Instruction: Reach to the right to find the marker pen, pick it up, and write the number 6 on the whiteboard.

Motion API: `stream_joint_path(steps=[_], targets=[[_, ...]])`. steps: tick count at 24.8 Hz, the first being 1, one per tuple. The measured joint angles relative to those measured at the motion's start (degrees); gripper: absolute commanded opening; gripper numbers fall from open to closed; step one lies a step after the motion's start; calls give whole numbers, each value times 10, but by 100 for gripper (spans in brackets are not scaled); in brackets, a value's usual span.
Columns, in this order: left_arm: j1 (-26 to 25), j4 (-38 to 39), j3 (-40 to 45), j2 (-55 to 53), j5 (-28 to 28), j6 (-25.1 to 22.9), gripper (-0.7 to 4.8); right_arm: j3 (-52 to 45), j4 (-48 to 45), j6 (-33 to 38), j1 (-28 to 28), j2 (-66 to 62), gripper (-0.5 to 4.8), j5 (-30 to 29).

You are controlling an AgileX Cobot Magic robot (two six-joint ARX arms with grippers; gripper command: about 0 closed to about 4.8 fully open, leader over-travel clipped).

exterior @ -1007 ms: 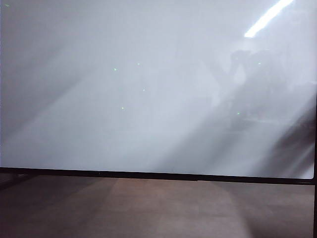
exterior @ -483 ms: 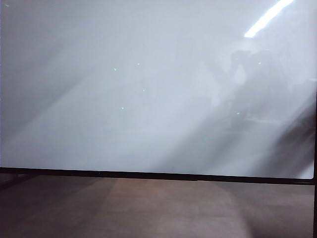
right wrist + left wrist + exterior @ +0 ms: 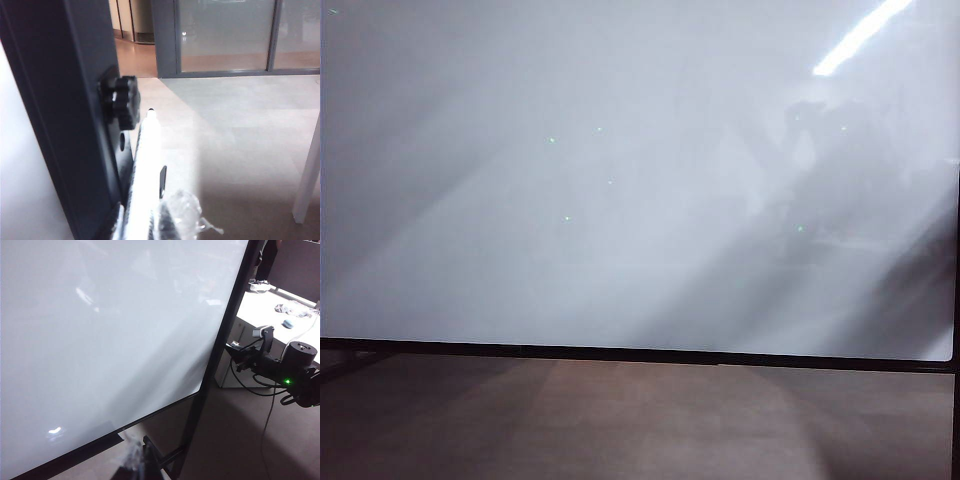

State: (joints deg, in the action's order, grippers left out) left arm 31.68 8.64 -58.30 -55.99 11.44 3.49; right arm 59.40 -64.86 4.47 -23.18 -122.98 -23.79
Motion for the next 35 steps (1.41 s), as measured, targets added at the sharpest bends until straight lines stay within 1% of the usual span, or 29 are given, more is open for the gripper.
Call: stream_joint_path(steps=[1,3,5,6,8,10,12,16,19,20,22,24,25,26,27,28,29,30,31,32,34,35], targets=[[0,0,0,0,0,0,-5,0,0,0,0,0,-1,4],[0,0,0,0,0,0,-5,-1,5,0,-1,15,-1,39],[0,0,0,0,0,0,-5,-1,9,0,-31,43,-1,69],[0,0,0,0,0,0,-5,-1,9,0,-38,49,-1,73],[0,0,0,0,0,0,-5,-1,14,4,-70,85,-1,73],[0,-1,0,0,0,0,-5,-1,14,39,-104,132,-1,73],[0,-1,0,0,0,0,-5,-1,24,59,-119,180,-1,75],[0,-2,0,0,0,0,-5,-1,30,72,-111,284,-1,71],[0,-2,0,0,0,0,-5,-1,58,125,-101,370,-1,47],[0,-2,0,0,0,0,-5,-1,60,128,-90,389,-1,42],[0,-2,0,0,0,0,-5,0,80,130,-27,446,-1,26],[0,-2,0,0,0,0,-5,0,125,130,55,486,-1,28],[0,-2,0,0,0,0,-5,0,135,125,85,493,-1,30],[0,-2,0,0,0,0,-5,0,143,111,136,498,-2,31],[0,-3,0,0,0,0,-5,0,148,99,168,498,-2,32],[0,-2,0,0,0,0,-5,0,162,82,216,498,-1,47],[0,-2,0,0,0,0,-5,0,171,73,242,498,-2,61],[-1,-3,0,0,-1,0,-5,0,188,54,283,498,-1,91],[-1,-2,0,1,-1,0,-5,0,201,40,309,498,-1,108],[-1,-2,0,1,0,0,-5,0,224,11,355,497,-1,129],[0,-3,0,3,0,0,-5,0,237,-24,395,494,-2,141],[0,-3,0,3,0,0,-5,0,236,-27,400,492,-1,143]])
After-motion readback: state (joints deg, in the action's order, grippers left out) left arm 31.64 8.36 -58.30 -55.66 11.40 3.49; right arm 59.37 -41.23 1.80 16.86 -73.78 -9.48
